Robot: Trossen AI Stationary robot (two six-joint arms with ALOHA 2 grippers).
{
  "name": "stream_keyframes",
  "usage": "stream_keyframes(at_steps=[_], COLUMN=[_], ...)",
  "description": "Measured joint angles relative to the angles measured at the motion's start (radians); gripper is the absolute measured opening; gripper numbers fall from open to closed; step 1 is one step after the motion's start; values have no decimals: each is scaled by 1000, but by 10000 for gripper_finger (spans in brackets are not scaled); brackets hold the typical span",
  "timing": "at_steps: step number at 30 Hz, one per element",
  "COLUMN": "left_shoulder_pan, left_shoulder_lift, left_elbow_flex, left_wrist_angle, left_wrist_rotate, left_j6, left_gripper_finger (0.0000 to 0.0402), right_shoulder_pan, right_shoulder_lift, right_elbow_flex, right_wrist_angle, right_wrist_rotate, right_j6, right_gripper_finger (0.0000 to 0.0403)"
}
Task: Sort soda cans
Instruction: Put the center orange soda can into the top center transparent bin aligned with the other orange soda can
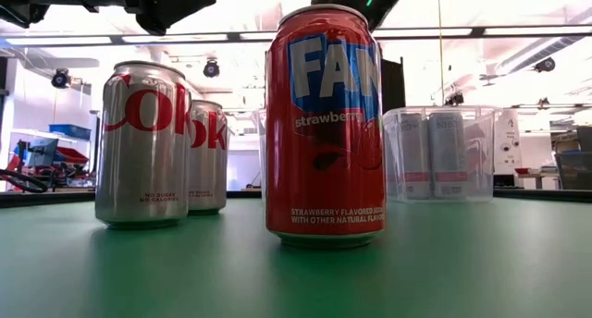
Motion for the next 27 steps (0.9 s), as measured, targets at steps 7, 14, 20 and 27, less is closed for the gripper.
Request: stream_keyframes(at_steps=[7, 14, 20, 27], left_shoulder_pan=[0, 0, 0, 0], left_shoulder_lift=[1, 1, 1, 1], left_elbow_flex=[0, 0, 0, 0], left_wrist_angle=[-34, -33, -34, -38], left_wrist_rotate=[20, 22, 21, 21], left_j6=[-10, -13, -18, -18], left_gripper_finger=[316, 316, 316, 316], right_shoulder_pan=[153, 190, 186, 186], right_shoulder_lift=[-142, -161, -144, -92], right_elbow_flex=[-169, -325, -350, -376], right_wrist_angle=[-29, -11, 66, 97], right_wrist_rotate=[59, 161, 159, 133], right_j6=[123, 217, 228, 225], right_gripper_finger=[317, 366, 375, 375])
